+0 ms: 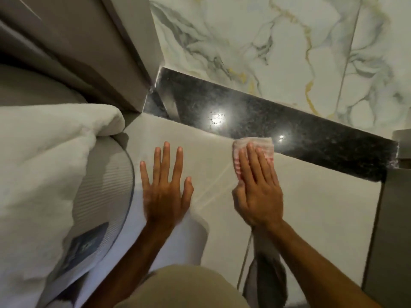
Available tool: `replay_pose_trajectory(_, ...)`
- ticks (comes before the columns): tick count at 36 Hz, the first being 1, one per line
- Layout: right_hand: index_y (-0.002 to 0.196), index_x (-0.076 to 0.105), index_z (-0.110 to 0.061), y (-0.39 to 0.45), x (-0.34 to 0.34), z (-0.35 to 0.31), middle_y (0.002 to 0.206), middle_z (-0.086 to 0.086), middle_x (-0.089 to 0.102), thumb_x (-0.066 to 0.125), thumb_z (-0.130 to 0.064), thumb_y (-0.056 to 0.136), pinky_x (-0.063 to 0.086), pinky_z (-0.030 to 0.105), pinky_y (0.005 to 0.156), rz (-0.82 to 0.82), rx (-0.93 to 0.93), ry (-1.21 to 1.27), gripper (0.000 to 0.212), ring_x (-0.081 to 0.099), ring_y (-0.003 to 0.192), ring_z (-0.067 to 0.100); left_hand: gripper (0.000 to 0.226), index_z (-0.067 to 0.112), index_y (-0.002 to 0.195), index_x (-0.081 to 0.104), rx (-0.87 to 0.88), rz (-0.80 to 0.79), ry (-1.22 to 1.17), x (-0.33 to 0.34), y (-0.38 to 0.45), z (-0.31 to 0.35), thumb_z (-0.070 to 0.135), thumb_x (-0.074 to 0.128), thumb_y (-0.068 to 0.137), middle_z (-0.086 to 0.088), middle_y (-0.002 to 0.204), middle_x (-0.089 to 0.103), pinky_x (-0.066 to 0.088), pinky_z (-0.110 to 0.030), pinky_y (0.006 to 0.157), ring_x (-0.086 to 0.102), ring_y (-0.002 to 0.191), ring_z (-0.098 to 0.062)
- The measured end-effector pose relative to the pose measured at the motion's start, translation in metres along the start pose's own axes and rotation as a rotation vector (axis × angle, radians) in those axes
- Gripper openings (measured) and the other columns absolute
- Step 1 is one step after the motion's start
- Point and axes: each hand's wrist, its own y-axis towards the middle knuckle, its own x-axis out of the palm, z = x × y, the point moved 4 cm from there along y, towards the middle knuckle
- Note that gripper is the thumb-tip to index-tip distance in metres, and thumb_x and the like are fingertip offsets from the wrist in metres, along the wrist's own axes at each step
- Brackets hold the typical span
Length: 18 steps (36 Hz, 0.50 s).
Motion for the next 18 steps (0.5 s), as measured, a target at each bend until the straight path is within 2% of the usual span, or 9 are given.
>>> replay_pose_trajectory(5,0.176,0.012,-0.009,0.091,-0.011,-0.011,0.185,0.012,0.012,0.035,-0.029,0.109,0.015,0.051,0.142,0.172,0.460,0.016,0.073,0.013,0.173,0.032,0.070,0.020,0.175,0.019,-0.049,0.006,-0.025,0.004,0.001,-0.003,0.051,0.024,0.112,-0.017,0.183,0.012,0.007,-0.064,0.137,0.011,0.170,-0.036)
replay_pose_trajectory(7,0.176,0.008,-0.008,0.134,-0.009,-0.038,0.185,0.014,0.007,0.028,-0.033,0.111,0.013,0.053,0.141,0.180,0.506,0.006,0.072,0.009,0.173,0.034,0.071,0.019,0.175,0.019,-0.084,0.013,-0.031,0.003,0.001,-0.004,0.051,0.024,0.112,-0.018,0.183,0.013,0.006,-0.062,0.136,0.012,0.170,-0.036)
replay_pose_trajectory(9,0.176,0.004,-0.011,0.167,-0.002,-0.078,0.186,0.013,0.001,0.025,-0.037,0.113,0.009,0.053,0.142,0.130,0.341,0.021,0.072,0.003,0.174,0.032,0.072,0.019,0.175,0.018,-0.107,0.003,-0.029,0.002,0.001,-0.004,0.050,0.027,0.111,-0.018,0.183,0.013,0.007,-0.062,0.136,0.012,0.170,-0.035)
replay_pose_trajectory(11,0.177,0.003,-0.014,0.181,0.005,-0.119,0.186,0.011,-0.001,0.027,-0.039,0.113,0.007,0.053,0.142,0.050,0.039,0.058,0.072,-0.001,0.174,0.031,0.072,0.017,0.175,0.019,-0.120,-0.010,-0.031,0.001,0.002,-0.005,0.050,0.029,0.111,-0.018,0.183,0.014,0.009,-0.061,0.137,0.013,0.170,-0.035)
replay_pose_trajectory(14,0.177,0.005,-0.017,0.159,0.013,-0.144,0.186,0.010,0.001,0.019,-0.045,0.113,0.008,0.053,0.142,-0.072,-0.318,0.040,0.071,0.000,0.174,0.029,0.071,0.014,0.173,0.025,-0.124,-0.001,-0.028,0.000,0.001,-0.005,0.049,0.030,0.111,-0.018,0.182,0.016,0.015,-0.063,0.137,0.015,0.170,-0.035)
replay_pose_trajectory(16,0.177,0.012,-0.018,0.124,0.014,-0.130,0.186,0.008,0.007,0.011,-0.052,0.114,0.008,0.052,0.143,-0.111,-0.414,0.016,0.072,0.005,0.174,0.029,0.071,0.014,0.174,0.024,-0.119,-0.007,-0.022,0.002,0.001,-0.006,0.048,0.031,0.112,-0.017,0.183,0.015,0.017,-0.064,0.136,0.014,0.170,-0.034)
replay_pose_trajectory(18,0.176,0.018,-0.019,0.091,0.012,-0.101,0.185,0.005,0.012,0.015,-0.049,0.114,0.012,0.051,0.143,-0.104,-0.445,-0.020,0.068,0.009,0.174,0.027,0.070,0.015,0.175,0.021,-0.115,-0.006,-0.006,0.004,0.001,-0.006,0.049,0.026,0.113,-0.018,0.183,0.014,0.019,-0.065,0.135,0.014,0.170,-0.035)
